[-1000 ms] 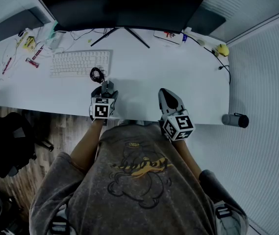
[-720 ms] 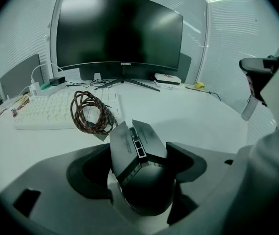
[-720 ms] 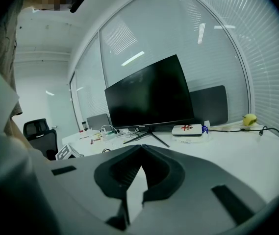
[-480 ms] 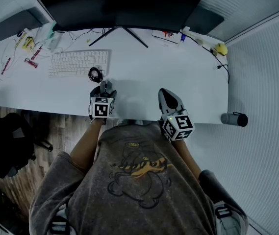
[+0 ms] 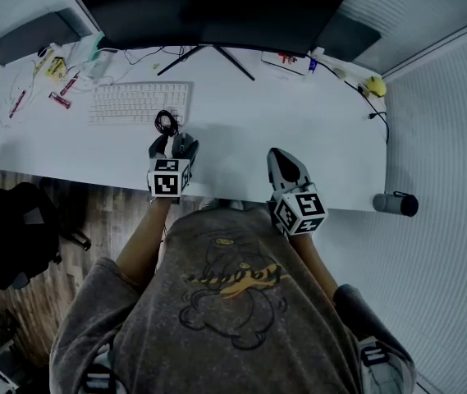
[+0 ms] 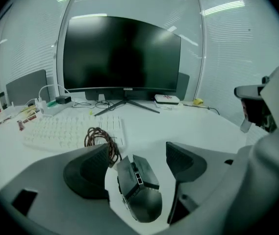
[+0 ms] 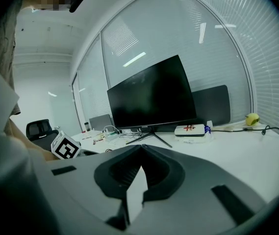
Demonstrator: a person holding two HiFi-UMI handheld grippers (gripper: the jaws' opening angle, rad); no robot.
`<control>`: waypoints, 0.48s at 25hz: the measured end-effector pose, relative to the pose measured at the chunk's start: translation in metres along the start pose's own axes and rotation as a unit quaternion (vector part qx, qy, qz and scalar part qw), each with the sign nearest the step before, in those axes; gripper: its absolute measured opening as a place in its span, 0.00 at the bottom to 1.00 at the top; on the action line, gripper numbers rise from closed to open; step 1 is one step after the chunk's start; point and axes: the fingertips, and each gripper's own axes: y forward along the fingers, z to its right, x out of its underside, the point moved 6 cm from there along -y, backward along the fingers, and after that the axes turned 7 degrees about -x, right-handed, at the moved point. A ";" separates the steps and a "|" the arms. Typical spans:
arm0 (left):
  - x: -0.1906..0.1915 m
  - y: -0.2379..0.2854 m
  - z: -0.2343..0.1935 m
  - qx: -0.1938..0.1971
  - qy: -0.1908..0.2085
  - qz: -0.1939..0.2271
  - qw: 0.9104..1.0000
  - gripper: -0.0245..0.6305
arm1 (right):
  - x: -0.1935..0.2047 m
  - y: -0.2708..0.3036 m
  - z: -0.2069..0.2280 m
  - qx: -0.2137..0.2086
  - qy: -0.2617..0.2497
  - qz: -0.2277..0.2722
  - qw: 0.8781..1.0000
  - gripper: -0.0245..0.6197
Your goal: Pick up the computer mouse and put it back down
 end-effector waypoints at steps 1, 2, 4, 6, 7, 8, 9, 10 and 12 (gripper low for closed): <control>-0.007 -0.006 0.000 0.002 -0.001 0.011 1.000 0.59 | 0.000 0.001 -0.001 -0.002 -0.001 0.001 1.000 0.05; -0.015 -0.013 0.000 0.004 -0.002 0.022 1.000 0.59 | -0.001 0.001 -0.002 -0.005 -0.001 0.001 1.000 0.05; -0.030 -0.026 0.000 0.007 -0.003 0.045 0.999 0.59 | -0.002 0.003 -0.004 -0.012 -0.003 0.003 1.000 0.05; -0.044 -0.041 0.001 0.012 -0.003 0.066 0.998 0.59 | -0.003 0.005 -0.006 -0.018 -0.006 0.004 1.000 0.05; -0.051 -0.048 0.002 0.015 -0.003 0.076 0.997 0.59 | -0.004 0.006 -0.008 -0.022 -0.007 0.004 1.000 0.05; -0.058 -0.056 0.003 0.019 -0.003 0.086 0.996 0.59 | -0.005 0.006 -0.009 -0.024 -0.008 0.005 1.000 0.05; -0.064 -0.064 0.004 0.023 -0.005 0.096 0.995 0.59 | -0.006 0.007 -0.011 -0.027 -0.009 0.006 1.000 0.05; -0.070 -0.071 0.006 0.027 -0.008 0.107 0.994 0.59 | -0.008 0.007 -0.012 -0.029 -0.010 0.007 1.000 0.05; -0.079 -0.085 0.008 0.031 -0.010 0.127 0.991 0.59 | -0.011 0.009 -0.015 -0.033 -0.012 0.010 0.999 0.05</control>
